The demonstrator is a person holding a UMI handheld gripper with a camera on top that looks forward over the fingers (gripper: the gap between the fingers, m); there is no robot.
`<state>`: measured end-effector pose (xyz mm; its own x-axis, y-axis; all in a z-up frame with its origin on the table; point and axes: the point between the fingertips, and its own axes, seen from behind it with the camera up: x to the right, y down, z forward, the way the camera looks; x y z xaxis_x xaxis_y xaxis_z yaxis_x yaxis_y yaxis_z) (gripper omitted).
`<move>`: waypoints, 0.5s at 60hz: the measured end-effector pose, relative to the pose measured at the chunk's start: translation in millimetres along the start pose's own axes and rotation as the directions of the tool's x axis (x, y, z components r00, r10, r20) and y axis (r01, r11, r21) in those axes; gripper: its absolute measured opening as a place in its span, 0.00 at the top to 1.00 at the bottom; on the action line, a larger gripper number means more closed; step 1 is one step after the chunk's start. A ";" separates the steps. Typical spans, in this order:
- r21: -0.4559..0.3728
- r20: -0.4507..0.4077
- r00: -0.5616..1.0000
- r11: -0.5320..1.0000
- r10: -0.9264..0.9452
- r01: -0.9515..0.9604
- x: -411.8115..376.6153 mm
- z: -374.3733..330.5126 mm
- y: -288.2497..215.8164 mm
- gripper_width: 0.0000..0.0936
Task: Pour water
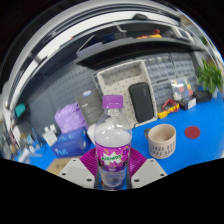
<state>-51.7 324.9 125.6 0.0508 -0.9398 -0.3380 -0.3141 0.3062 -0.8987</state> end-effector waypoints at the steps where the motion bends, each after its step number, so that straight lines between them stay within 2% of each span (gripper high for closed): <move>1: 0.002 0.004 0.999 0.999 0.038 -0.038 -0.3 3.0 -3.4 0.61; 12: -0.003 0.059 0.881 0.883 0.469 -0.470 -6.9 32.9 -36.5 0.61; 22: -0.033 0.144 0.545 0.554 0.826 -0.832 -8.0 51.7 -61.7 0.61; 30: -0.060 0.138 0.348 0.358 0.927 -0.932 9.0 64.0 -63.5 0.61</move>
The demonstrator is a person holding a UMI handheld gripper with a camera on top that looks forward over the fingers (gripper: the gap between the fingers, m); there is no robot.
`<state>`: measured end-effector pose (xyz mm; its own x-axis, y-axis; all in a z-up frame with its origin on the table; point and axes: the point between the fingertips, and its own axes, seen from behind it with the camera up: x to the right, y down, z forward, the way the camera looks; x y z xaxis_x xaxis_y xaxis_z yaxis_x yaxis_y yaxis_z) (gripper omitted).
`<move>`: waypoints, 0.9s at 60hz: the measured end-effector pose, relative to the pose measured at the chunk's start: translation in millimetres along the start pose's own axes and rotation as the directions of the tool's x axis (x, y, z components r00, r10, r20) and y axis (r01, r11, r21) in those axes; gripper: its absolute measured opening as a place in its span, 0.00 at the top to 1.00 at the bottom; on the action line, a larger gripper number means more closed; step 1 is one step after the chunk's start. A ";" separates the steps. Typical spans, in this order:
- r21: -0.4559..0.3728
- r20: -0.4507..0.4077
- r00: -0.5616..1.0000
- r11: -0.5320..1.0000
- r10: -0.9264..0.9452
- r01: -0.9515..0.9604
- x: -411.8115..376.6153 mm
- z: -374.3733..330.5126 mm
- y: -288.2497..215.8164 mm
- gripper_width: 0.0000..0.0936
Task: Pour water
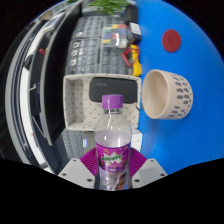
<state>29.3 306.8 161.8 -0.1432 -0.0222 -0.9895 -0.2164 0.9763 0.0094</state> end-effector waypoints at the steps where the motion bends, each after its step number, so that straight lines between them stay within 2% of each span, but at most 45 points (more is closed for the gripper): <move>1: -0.002 -0.003 1.000 1.000 0.021 -0.021 2.2 1.7 -1.1 0.61; 10: -0.037 -0.049 0.972 0.972 0.230 -0.232 22.4 9.2 -1.7 0.61; 16: -0.033 -0.045 0.940 0.940 0.338 -0.339 28.7 12.8 -6.3 0.61; 19: -0.036 -0.029 0.935 0.934 0.354 -0.355 26.8 13.6 -8.5 0.61; 30: -0.069 -0.066 0.952 0.951 0.297 -0.302 17.9 11.9 -13.0 0.61; 36: -0.099 -0.067 0.987 0.983 0.149 -0.155 7.8 7.4 -17.1 0.61; 43: -0.130 -0.071 0.982 0.978 -0.173 0.163 -8.2 -1.1 -33.8 0.61; 48: -0.110 -0.059 0.910 0.909 -0.410 0.402 -33.6 -5.3 -61.9 0.61; 54: -0.080 -0.053 0.753 0.755 -0.656 0.651 -64.7 -11.6 -96.9 0.61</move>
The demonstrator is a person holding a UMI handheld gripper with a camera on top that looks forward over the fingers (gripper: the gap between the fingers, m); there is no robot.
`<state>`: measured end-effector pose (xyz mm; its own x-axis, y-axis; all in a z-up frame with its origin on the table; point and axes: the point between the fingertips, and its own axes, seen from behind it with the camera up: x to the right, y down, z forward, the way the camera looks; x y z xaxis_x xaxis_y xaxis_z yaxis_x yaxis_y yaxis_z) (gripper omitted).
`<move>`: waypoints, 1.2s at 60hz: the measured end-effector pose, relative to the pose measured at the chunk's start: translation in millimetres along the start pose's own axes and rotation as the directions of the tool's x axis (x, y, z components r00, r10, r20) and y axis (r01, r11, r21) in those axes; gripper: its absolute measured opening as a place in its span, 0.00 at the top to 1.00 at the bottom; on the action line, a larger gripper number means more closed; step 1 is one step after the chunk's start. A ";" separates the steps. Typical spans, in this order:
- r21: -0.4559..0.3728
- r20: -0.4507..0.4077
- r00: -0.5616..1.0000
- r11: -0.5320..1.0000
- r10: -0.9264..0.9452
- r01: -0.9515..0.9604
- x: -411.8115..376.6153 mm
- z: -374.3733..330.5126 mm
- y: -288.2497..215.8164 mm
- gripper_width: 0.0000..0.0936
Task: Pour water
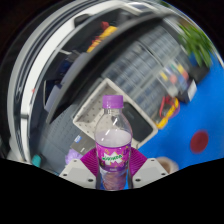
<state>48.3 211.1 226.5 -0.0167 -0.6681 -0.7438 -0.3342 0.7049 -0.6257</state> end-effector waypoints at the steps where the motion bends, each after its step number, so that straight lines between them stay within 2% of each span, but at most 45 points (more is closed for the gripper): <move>1: 0.003 -0.004 0.999 0.999 -0.048 0.048 -0.1 -1.0 -6.8 0.61; 5: 0.037 -0.033 0.972 0.972 -0.231 0.232 6.6 -4.3 -35.6 0.61; 10: 0.063 -0.138 0.896 0.899 -0.423 0.434 27.0 -11.6 -72.4 0.61; 16: 0.030 -0.300 0.745 0.774 -0.596 0.632 74.9 -23.2 -103.7 0.61; 20: 0.009 -0.349 0.691 0.735 -0.633 0.678 100.1 -31.1 -115.3 0.61; 25: 0.010 -0.349 0.691 0.735 -0.633 0.678 135.1 -28.2 -116.7 0.61; 42: -0.065 -0.341 0.677 0.735 -0.653 0.675 218.4 -5.8 -88.2 0.61; 44: -0.088 -0.332 0.673 0.733 -0.660 0.675 226.7 -3.4 -78.4 0.55; 46: -0.047 -0.324 0.669 0.718 -0.669 0.694 223.2 -1.9 -79.9 0.59; 57: -0.026 -0.333 0.670 0.717 -0.664 0.697 224.0 -11.4 -75.3 0.58; 68: -0.029 -0.349 0.675 0.727 -0.650 0.686 225.8 -16.9 -74.3 0.45; 72: -0.097 -0.370 0.666 0.739 -0.648 0.667 240.5 -17.0 -64.8 0.29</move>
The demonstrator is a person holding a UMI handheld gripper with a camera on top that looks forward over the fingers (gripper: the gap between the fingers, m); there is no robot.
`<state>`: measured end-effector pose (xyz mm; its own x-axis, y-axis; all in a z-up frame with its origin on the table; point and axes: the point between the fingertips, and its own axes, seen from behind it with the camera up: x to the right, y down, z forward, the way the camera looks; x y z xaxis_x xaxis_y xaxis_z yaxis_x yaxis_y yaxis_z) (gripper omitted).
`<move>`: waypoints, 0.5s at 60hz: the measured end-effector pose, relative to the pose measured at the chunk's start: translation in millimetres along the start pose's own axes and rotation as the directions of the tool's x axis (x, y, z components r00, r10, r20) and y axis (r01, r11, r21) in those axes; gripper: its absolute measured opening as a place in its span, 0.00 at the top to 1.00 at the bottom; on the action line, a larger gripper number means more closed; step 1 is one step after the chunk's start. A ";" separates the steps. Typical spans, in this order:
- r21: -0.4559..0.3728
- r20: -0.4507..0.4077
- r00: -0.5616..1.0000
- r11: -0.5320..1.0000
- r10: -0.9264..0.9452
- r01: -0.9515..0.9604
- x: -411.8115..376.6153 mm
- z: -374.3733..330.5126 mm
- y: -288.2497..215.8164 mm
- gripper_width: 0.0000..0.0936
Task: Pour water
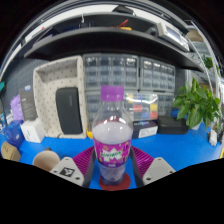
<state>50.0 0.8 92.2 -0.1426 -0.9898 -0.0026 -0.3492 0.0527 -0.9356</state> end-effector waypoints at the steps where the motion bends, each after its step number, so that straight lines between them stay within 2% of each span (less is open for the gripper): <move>1: -0.019 -0.005 1.000 1.000 -0.005 0.005 0.4 -0.3 4.8 0.28; 3: -0.042 -0.002 1.000 0.999 -0.018 0.018 -2.7 -3.7 11.9 0.25; 11: -0.038 0.016 1.000 0.999 -0.024 0.025 -15.0 -26.6 18.2 0.25; 21: -0.098 -0.005 1.000 0.995 -0.014 0.014 -16.6 -81.0 39.8 0.25; 30: -0.093 -0.011 1.000 0.996 -0.011 0.009 -23.3 -132.0 27.1 0.25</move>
<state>-78.4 42.8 113.5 -0.1495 -0.9887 0.0113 -0.4349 0.0555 -0.8988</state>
